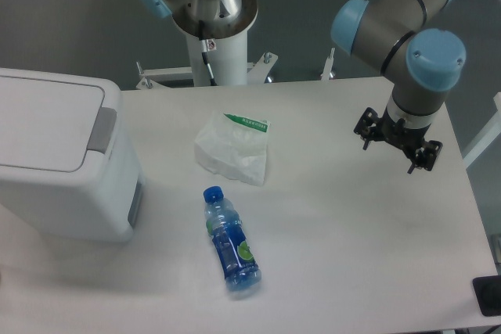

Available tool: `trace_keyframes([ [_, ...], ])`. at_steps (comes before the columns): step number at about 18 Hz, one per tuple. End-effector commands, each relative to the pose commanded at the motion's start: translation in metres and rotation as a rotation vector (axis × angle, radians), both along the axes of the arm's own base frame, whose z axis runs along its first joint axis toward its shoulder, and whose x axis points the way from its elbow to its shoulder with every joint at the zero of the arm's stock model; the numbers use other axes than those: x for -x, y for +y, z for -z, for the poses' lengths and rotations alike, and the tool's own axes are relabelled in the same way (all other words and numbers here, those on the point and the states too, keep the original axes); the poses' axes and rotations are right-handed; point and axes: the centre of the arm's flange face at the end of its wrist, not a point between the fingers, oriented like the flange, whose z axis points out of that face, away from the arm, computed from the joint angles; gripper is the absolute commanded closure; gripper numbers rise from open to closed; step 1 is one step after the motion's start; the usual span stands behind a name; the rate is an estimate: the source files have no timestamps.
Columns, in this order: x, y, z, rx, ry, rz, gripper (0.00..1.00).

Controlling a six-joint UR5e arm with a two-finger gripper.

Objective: Open the trash can
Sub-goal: 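Move the gripper across the table toward the white trash can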

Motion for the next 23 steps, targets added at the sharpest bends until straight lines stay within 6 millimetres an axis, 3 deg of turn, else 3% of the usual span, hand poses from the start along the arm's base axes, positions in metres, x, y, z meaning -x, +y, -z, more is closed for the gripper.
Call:
trace_keyframes([
  [5, -0.002, 0.007, -0.007, -0.019, 0.004, 0.019, 0.0],
  [9, -0.007, 0.002, -0.002, -0.014, -0.017, -0.023, 0.0],
  [17, -0.053, 0.029, -0.065, -0.137, 0.024, -0.264, 0.0],
  [19, -0.079, 0.05, -0.072, -0.169, -0.01, -0.232, 0.0],
  [23, -0.118, 0.068, -0.116, -0.228, -0.162, -0.256, 0.0],
])
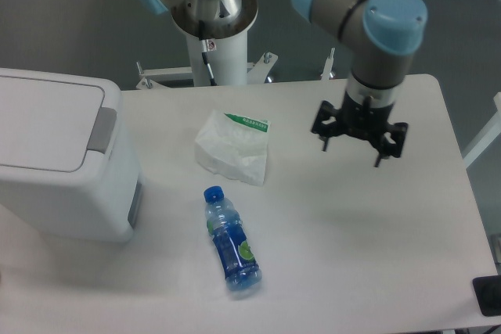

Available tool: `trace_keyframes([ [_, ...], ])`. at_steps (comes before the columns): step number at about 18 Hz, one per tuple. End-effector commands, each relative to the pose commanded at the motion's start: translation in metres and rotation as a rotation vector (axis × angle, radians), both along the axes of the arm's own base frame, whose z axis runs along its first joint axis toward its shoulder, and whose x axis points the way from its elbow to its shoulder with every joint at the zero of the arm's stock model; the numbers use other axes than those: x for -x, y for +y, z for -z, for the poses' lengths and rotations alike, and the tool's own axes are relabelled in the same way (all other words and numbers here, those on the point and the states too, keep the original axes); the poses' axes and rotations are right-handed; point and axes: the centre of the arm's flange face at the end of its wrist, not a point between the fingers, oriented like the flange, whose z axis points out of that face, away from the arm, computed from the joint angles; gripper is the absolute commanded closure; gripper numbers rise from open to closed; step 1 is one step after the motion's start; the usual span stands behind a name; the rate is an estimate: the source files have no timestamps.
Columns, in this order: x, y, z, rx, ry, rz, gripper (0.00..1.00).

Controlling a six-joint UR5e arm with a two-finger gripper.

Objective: Open the trash can
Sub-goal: 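Move the gripper across the table toward the white trash can, then lower the gripper onto the trash can lid edge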

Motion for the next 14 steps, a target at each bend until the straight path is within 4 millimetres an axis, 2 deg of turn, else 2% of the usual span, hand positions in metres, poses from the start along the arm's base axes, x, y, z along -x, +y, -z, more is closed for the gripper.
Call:
trace_keyframes([
  [1, -0.002, 0.006, -0.011, -0.003, -0.033, -0.007, 0.0],
  [2, -0.013, 0.02, -0.027, -0.004, -0.076, -0.013, 0.0],
  [6, -0.043, 0.048, -0.055, -0.066, -0.149, -0.04, 0.0],
  [9, -0.064, 0.061, -0.059, -0.08, -0.189, -0.032, 0.0],
  [14, -0.079, 0.073, -0.063, -0.054, -0.229, -0.16, 0.0],
])
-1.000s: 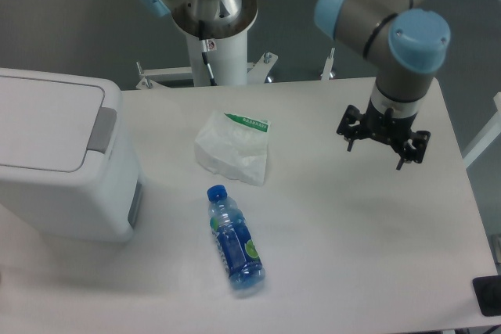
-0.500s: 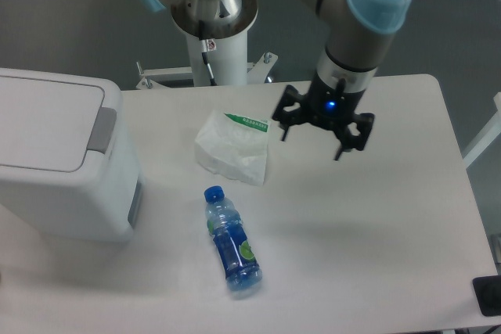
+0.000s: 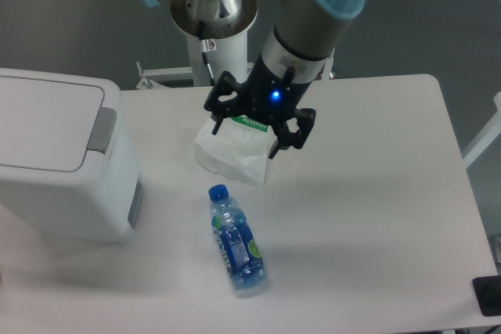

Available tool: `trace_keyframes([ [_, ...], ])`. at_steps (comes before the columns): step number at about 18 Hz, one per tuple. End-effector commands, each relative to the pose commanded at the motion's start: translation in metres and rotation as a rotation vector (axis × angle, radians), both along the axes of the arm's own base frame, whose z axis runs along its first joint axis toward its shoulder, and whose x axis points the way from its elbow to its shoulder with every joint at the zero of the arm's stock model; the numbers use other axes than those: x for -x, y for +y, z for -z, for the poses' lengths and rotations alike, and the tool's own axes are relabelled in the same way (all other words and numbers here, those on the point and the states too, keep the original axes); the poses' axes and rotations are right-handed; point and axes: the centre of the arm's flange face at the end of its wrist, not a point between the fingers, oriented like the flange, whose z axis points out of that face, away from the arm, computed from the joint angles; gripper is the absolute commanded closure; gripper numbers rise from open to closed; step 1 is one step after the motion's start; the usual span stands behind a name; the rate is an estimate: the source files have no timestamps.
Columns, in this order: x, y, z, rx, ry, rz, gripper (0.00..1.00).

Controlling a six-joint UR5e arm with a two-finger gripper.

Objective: Open the trash can
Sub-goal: 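Lower the gripper onto the trash can lid edge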

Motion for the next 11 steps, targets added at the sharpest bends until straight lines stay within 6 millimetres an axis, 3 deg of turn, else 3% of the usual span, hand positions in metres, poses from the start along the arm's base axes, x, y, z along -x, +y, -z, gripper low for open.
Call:
trace_keyframes([
  [4, -0.027, 0.016, -0.006, 0.023, -0.033, -0.078, 0.0],
  [11, -0.047, 0.028, -0.018, 0.015, -0.084, -0.159, 0.0],
])
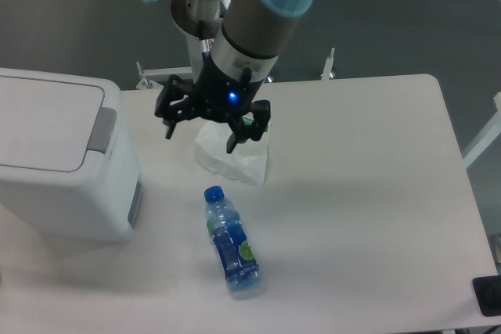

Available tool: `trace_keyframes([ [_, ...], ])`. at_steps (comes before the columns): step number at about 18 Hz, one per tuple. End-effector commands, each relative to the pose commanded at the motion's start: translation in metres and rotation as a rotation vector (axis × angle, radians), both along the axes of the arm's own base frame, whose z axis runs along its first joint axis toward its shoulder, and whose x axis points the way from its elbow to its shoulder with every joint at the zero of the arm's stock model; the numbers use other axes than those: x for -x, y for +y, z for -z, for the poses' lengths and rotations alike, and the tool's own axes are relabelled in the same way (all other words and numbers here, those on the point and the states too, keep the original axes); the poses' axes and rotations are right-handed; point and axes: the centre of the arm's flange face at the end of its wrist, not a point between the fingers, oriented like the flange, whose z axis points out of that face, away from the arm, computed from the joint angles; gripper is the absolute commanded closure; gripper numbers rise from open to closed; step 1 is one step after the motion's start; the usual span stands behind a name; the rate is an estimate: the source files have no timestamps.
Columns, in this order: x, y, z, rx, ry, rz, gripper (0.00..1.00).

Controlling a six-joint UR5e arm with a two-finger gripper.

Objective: Open the trash can
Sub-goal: 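Lower the gripper onto the trash can lid edge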

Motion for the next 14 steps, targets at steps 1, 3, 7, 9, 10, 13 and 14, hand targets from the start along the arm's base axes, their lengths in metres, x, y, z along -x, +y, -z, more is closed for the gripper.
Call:
trace_keyframes([
  [1, -0.002, 0.001, 0.0, 0.004, -0.005, -0.011, 0.0],
  [3, -0.016, 0.014, 0.001, 0.004, -0.004, -0.009, 0.0],
  [7, -0.029, 0.021, 0.008, 0.017, -0.018, -0.019, 0.0],
  [9, -0.044, 0.024, 0.02, 0.034, -0.029, 0.009, 0.0],
  [10, -0.05, 0.025, 0.026, 0.04, -0.034, 0.019, 0.0],
  [13, -0.063, 0.028, 0.034, 0.052, -0.04, 0.036, 0.0],
  [14, -0.066, 0.025, 0.033, 0.05, -0.039, 0.036, 0.0],
])
